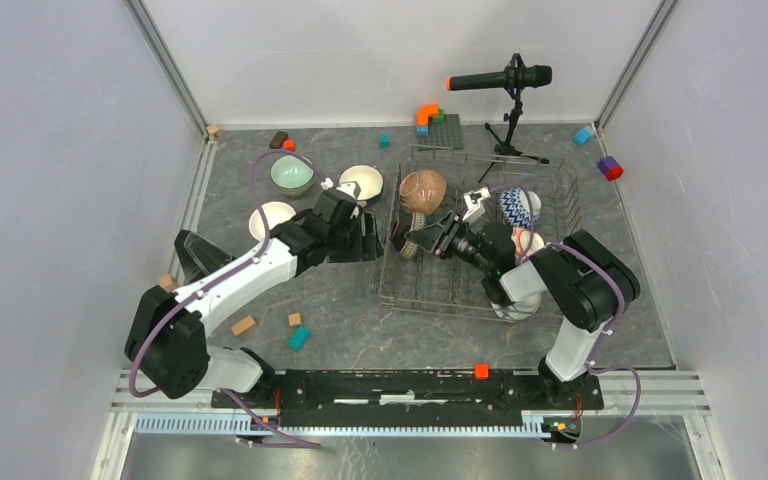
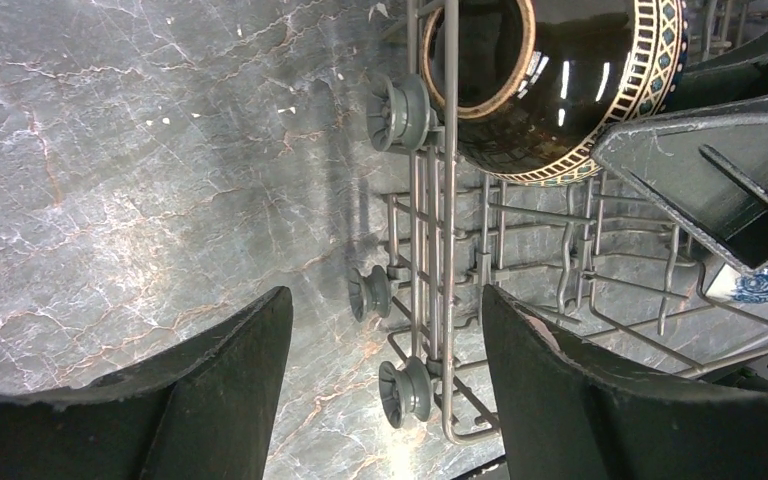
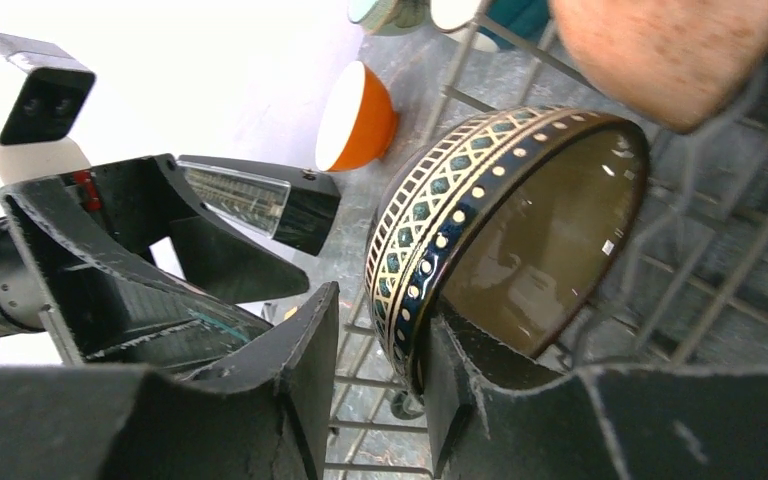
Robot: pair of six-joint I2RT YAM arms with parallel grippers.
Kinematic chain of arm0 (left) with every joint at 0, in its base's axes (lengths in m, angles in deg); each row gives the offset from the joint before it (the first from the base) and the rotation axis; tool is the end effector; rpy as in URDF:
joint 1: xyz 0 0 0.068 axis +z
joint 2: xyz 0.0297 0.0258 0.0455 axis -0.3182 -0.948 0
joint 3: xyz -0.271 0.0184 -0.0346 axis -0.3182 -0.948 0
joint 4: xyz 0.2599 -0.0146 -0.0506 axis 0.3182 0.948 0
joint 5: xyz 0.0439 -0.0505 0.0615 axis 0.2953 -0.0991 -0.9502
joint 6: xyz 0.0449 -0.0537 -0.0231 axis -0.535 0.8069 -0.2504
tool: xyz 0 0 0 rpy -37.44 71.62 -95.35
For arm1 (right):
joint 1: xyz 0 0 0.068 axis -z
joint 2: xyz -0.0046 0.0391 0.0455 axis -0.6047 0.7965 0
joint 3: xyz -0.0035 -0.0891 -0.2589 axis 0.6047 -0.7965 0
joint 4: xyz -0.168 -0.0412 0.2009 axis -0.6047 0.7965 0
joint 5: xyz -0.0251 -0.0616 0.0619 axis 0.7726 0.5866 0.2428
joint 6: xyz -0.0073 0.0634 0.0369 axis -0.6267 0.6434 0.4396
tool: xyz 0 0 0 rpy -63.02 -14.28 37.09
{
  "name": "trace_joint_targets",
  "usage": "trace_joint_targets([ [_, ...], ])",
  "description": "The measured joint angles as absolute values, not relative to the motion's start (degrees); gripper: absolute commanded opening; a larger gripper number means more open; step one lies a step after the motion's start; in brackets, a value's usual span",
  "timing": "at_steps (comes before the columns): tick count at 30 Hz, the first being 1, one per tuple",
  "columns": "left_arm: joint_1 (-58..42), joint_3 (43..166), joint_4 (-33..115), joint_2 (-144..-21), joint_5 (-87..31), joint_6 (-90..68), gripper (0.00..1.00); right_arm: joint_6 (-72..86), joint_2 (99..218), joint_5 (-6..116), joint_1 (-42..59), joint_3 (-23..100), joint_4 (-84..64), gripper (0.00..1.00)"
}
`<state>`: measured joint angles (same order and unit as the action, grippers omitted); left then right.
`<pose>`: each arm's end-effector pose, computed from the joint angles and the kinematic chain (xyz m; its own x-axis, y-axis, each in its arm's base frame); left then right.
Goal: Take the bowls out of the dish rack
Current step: Pick up the bowl from the dish rack.
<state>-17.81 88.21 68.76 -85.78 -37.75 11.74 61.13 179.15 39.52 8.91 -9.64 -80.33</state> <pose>0.2500 -0.1823 0.2321 -0.8229 -0.0918 -0.5607 0.1433 0.9214 -0.3611 0.2780 0.1776 0.1404 -0.7188 0.5227 -0.4584 -0.3230 0.3329 0.8859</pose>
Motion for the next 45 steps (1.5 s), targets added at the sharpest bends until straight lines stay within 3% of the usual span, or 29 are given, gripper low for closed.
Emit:
trace_joint_targets([
  [9, -19.0, 88.2, 68.8, -85.8, -37.9, 11.8, 0.75, 63.0, 181.1, 38.0, 8.0, -7.3, -83.5, 0.25],
  [19, -19.6, 88.2, 68.8, -85.8, -38.0, 11.8, 0.75, 62.9, 181.6, 37.0, 8.0, -7.1, -83.3, 0.28],
  [32, -20.2, 88.2, 68.8, -85.8, -38.7, 11.8, 0.75, 60.2, 181.4, 36.3, 7.8, -6.3, -80.7, 0.00],
  [45, -20.5, 88.2, 69.3, -85.8, -40.4, 11.8, 0.75, 57.6, 177.7, 35.2, 8.5, -7.1, -75.7, 0.00],
])
